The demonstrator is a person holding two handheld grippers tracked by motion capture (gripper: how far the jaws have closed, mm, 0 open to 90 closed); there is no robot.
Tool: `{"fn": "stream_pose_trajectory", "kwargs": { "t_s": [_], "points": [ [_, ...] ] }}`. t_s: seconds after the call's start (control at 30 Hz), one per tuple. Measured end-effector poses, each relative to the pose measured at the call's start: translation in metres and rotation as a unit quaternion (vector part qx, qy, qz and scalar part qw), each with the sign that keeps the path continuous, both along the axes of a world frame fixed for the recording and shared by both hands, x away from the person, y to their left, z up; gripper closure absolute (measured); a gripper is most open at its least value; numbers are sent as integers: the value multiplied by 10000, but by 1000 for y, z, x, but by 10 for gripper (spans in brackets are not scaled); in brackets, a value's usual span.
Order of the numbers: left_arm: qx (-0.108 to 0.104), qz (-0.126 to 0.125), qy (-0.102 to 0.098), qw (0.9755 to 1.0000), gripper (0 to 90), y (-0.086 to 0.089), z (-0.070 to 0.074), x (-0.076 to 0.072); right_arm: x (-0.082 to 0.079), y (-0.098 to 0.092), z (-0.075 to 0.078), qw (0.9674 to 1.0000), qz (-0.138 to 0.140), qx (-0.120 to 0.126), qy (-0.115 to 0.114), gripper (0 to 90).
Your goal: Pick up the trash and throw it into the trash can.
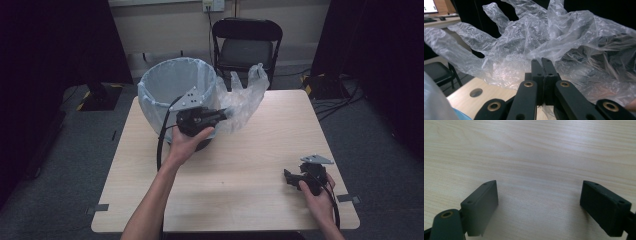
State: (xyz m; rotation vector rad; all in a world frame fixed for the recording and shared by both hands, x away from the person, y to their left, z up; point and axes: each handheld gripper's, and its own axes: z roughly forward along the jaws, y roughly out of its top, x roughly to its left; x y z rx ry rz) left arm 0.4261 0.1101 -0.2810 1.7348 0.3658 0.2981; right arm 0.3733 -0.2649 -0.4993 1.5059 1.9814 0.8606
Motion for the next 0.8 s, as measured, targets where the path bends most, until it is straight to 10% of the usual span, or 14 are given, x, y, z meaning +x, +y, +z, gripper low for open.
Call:
{"fn": "stream_pose_trajectory", "kwargs": {
  "t_s": [0.8],
  "points": [
    [-54, 871, 14, 9962, 900, 70, 37, 46, 0, 0, 0, 10000, 2, -2, 3, 141]
  ]
}}
